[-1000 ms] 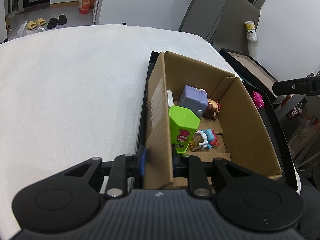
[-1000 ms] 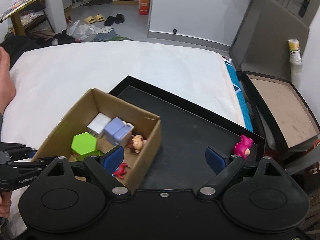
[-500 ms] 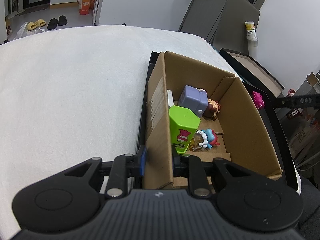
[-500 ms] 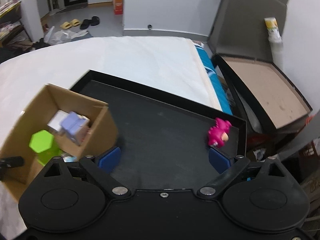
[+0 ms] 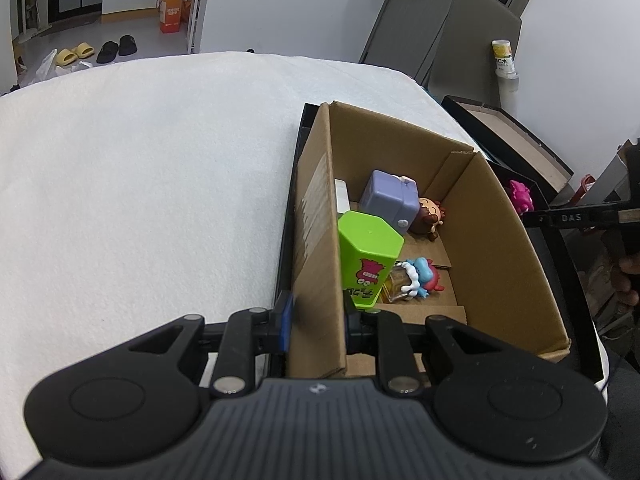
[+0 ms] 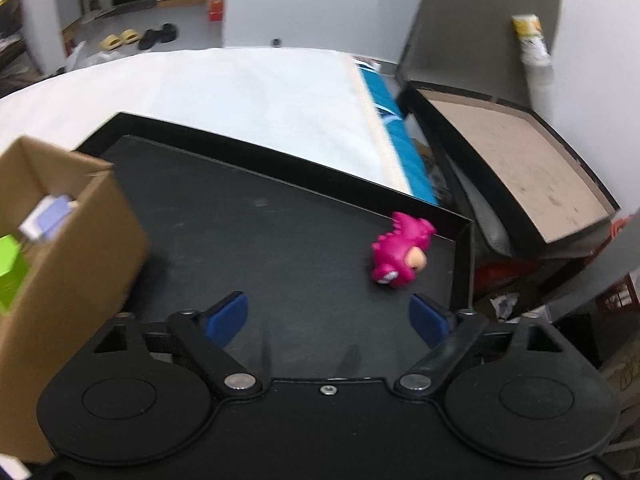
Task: Organize rigid objects
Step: 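Move the right gripper toward the pink dinosaur figure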
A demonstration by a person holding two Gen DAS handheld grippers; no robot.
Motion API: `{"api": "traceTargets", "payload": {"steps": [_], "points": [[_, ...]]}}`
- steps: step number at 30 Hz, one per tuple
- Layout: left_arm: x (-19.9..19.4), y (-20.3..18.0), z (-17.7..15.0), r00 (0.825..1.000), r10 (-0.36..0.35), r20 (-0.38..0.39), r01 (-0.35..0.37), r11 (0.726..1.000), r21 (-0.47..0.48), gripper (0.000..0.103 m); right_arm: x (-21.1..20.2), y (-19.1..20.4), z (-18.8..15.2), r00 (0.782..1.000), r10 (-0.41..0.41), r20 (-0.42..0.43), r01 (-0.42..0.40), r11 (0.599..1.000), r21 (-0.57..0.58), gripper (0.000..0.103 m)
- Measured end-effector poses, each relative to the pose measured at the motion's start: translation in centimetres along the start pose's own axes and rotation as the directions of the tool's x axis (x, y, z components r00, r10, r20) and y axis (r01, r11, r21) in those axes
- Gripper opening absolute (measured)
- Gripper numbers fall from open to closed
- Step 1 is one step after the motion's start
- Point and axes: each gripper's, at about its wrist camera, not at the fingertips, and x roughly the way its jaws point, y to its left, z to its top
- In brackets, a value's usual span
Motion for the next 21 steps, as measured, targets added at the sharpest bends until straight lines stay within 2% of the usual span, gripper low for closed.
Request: {"api": "traceTargets", "payload": {"steps": [8, 13, 21], "points": [[0.3, -0.1, 0.0, 1.000, 0.012, -0.003, -0.012, 1.000, 0.002, 0.020, 4.1, -2.7, -0.4, 0.999, -0.038, -0.034, 0.042, 0.993, 0.108, 0.077], [0.3, -0.2, -0.2, 1.000, 0.011, -0.005, -0.011, 1.000, 0.006, 0.020, 5.8, -3.3, -0.4, 0.997, -0.057, -0.051, 0.063, 0.990, 0.128, 0.077], [0.3, -0.3, -0.2, 1.000, 0.013, -0.007, -0.013, 1.000, 0.005, 0.020, 7.2, -4.6, 0.6, 0.999, -0.031, -0.043, 0.040, 0.977, 0.209, 0.077]]}}
